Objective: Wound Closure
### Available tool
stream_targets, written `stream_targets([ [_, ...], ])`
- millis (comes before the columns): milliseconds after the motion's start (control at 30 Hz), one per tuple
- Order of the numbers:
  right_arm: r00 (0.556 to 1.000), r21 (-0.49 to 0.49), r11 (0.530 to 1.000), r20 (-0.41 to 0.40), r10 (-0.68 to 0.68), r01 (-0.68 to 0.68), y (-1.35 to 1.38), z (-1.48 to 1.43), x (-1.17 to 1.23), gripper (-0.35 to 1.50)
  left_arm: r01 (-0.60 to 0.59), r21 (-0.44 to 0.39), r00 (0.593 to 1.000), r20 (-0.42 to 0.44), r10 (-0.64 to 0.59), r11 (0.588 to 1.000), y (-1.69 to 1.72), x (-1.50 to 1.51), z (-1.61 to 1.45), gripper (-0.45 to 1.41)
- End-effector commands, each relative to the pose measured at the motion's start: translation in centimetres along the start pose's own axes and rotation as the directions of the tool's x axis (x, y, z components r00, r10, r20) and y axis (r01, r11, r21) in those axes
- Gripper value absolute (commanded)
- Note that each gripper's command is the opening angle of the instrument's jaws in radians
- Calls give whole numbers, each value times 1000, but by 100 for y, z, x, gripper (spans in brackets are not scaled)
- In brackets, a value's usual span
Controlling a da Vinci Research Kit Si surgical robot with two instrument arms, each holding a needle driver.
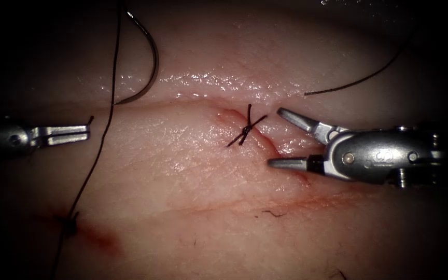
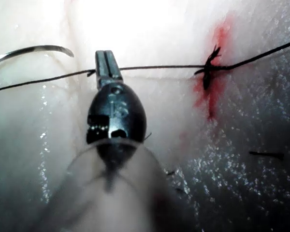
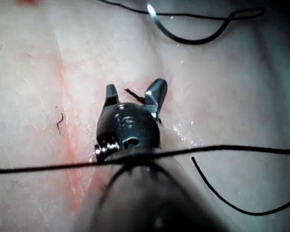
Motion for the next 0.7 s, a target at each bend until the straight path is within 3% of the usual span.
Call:
stream_targets([
  [33,1000,0,1000,-1,3,-3,-3,10,-3,123,8,7,1000,6,-8,1000,2,-12,5,-45],
  [300,1000,-6,1000,4,20,-20,-7,12,-7,113,99,112,992,65,-107,989,-8,-84,5,-43],
  [400,1000,-7,1000,5,20,-20,-7,12,-8,111,178,131,979,72,-189,975,-9,-96,12,-5],
  [467,1000,-7,1000,4,25,-25,-8,12,-8,109,255,138,960,82,-268,957,-11,-103,14,47],
  [533,1000,-8,1000,5,24,-24,-9,12,-8,109,319,143,936,108,-335,937,-13,-106,14,76],
  [567,1000,-8,1000,5,23,-23,-10,12,-8,109,371,156,906,155,-393,915,-14,-109,12,99],
  [700,1000,-10,1000,2,29,-29,-10,12,-8,108,384,193,885,203,-420,903,-14,-110,2,108],
])
